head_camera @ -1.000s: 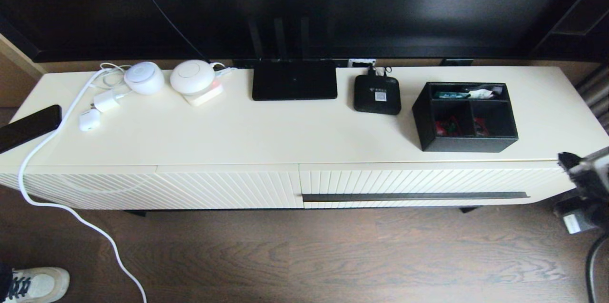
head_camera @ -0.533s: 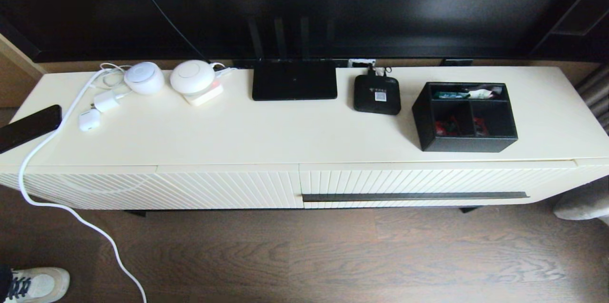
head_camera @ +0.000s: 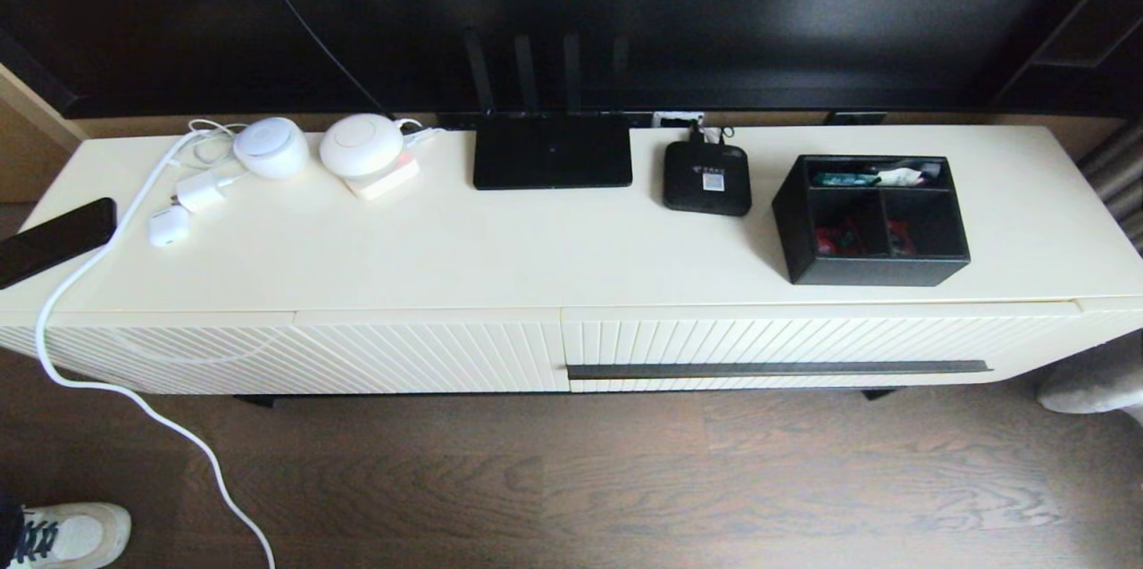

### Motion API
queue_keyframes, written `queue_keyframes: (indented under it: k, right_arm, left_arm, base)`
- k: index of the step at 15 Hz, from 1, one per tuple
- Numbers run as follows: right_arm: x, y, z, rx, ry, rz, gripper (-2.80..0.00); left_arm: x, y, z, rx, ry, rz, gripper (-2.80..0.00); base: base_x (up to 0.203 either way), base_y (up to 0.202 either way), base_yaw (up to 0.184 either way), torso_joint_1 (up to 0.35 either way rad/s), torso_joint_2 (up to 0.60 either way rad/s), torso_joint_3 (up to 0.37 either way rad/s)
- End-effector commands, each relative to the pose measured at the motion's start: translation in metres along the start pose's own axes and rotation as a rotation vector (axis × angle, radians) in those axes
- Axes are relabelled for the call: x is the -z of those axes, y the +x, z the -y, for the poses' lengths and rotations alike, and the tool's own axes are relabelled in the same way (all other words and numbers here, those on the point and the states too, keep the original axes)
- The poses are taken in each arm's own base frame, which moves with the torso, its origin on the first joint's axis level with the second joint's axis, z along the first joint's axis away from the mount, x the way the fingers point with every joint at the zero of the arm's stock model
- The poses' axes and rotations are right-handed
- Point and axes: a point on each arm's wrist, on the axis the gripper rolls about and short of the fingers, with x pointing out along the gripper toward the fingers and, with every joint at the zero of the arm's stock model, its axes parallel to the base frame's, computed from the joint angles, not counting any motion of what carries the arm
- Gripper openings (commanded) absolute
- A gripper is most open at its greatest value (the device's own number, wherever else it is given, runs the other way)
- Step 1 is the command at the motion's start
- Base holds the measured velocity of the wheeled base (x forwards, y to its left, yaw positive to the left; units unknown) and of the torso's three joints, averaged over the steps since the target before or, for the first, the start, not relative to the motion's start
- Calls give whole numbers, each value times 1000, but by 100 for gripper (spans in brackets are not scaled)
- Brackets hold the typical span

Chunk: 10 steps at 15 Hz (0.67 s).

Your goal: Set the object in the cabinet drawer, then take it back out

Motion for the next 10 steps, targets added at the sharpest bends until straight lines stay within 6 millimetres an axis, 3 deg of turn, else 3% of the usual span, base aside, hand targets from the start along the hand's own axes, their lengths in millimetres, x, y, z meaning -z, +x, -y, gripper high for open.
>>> queue_keyframes:
  k: [1, 3, 10]
  right_arm:
    - [15, 1, -2, -12, 21, 92, -280]
    - [33, 11, -5, -50, 28, 89, -280]
    - [35, 11, -6, -85, 51, 66, -280]
  left_arm:
    - [0, 0, 0, 0, 0, -3, -280]
    - [0, 0, 0, 0, 0, -2, -280]
    - [0, 0, 0, 0, 0, -3, -280]
  base:
    - [0, 0, 0, 0, 0, 0]
    - [0, 0, 0, 0, 0, 0]
    - [0, 0, 0, 0, 0, 0]
